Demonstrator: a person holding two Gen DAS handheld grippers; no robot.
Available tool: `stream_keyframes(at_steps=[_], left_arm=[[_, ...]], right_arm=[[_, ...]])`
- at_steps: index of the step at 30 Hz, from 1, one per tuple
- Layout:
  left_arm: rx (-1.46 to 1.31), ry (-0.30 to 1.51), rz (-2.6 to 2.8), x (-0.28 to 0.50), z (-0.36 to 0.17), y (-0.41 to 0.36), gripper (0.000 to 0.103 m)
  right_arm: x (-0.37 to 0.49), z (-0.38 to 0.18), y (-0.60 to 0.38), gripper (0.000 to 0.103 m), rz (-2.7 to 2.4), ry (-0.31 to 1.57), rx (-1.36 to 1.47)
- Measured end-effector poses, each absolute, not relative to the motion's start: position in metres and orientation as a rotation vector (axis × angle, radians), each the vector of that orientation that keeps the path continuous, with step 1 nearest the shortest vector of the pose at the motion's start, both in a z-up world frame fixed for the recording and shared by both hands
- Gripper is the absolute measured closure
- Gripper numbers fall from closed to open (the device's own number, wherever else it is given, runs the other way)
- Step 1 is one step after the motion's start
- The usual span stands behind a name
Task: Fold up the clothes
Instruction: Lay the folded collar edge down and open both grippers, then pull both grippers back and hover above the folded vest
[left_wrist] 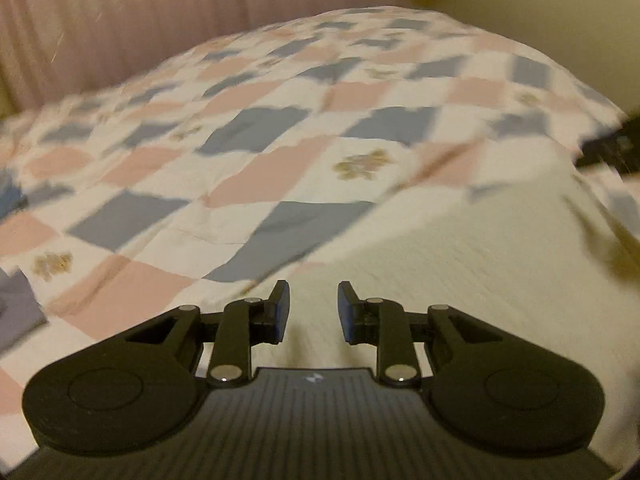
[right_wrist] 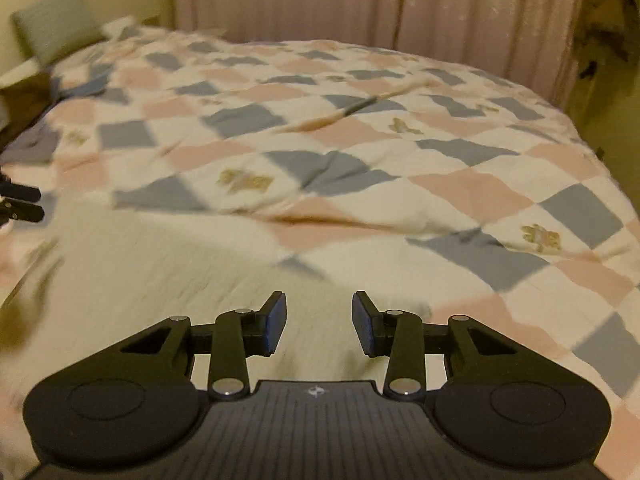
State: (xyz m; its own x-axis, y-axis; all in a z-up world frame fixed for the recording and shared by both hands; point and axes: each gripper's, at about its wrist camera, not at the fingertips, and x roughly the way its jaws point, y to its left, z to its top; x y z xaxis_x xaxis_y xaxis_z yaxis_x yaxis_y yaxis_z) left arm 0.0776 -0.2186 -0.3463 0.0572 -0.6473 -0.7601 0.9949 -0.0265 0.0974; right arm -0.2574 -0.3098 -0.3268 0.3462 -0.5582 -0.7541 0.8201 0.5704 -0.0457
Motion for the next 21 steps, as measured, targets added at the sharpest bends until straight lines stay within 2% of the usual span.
stream_keyframes(at_steps=[5,7,12,15,21], left_arm=[[0.792,0.677,-1.377,0.101,-0.407,-0.242,0.082],[0.791,0.671,-1.376,0.101,-0.413,-0.243,0.082],[0.707,0.677,-1.348,0.108,-0.379,-0.234,0.083],[0.675,0.741,-1.328,0.099,-0.364,-0.213,0.083],[0.725,0.877,-1.289,0.052,-0.381,-0.162,0.083]], right_arm=[[-0.265,-0.397,-0.342,0.069,-0.936,0.913,0.398],[-0.275,-0.412,-0.345,0.069,-0.934,0.871,0.439],[-0.279,-0.383,-0.34,0.07,-1.019,0.793,0.422],[-0.288,-0.362,-0.316,0.07,-1.044,0.757,0.395],[-0.292,-0.373,-0.246,0.07,-0.895,0.877,0.491]])
